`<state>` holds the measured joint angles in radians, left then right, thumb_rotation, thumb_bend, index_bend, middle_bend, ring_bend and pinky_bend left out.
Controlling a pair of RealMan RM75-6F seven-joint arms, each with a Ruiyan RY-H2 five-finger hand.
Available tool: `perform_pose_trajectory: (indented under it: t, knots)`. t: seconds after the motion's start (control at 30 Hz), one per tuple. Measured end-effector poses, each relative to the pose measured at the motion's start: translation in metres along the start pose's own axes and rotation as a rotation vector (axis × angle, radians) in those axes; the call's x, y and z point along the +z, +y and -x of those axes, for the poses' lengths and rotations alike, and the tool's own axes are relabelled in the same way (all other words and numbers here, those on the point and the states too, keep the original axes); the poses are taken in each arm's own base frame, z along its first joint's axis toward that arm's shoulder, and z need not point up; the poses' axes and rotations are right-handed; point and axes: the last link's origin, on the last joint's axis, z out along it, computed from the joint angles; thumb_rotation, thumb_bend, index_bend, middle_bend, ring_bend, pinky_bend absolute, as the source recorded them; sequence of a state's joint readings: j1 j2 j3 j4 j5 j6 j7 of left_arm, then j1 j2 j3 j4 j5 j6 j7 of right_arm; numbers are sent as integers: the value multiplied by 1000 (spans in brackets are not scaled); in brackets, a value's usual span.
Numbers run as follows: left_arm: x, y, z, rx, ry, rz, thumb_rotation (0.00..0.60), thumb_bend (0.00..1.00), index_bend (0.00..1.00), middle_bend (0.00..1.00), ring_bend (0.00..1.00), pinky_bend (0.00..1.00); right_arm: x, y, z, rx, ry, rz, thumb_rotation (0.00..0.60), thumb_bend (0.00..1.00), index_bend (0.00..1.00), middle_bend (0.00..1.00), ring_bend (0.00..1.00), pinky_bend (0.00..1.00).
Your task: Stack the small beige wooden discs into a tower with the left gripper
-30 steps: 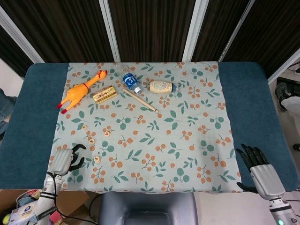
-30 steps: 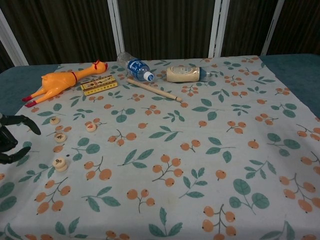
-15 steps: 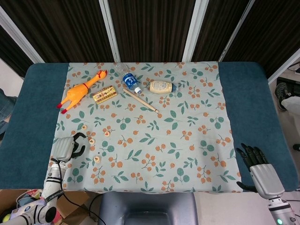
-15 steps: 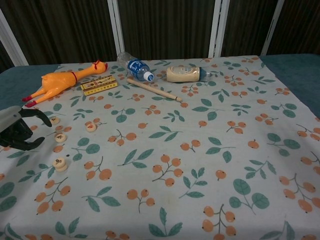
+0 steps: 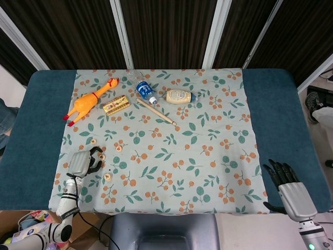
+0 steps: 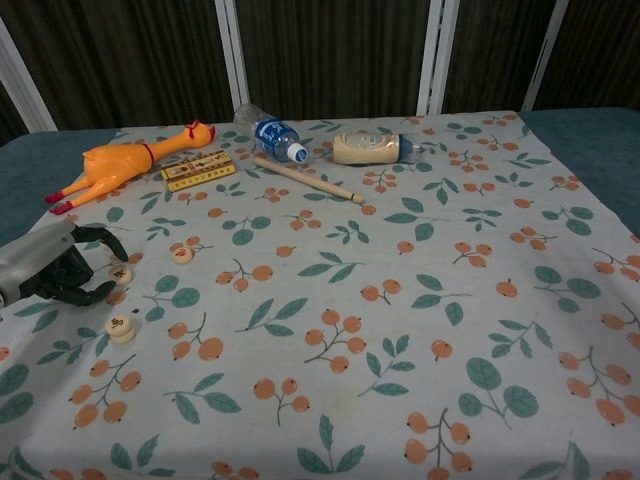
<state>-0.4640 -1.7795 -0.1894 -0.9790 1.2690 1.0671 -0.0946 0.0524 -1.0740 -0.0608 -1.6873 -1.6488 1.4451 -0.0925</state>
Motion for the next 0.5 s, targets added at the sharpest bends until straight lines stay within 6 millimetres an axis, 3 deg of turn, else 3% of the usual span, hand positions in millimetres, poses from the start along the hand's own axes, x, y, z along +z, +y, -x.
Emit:
perform_pose_trajectory:
  t: [0.5]
  knots:
    - [3, 0, 4, 12, -7, -2, 600, 405, 421, 1000, 1000, 1000, 0, 0, 0, -2, 0, 1, 600, 178, 0, 0, 0, 26]
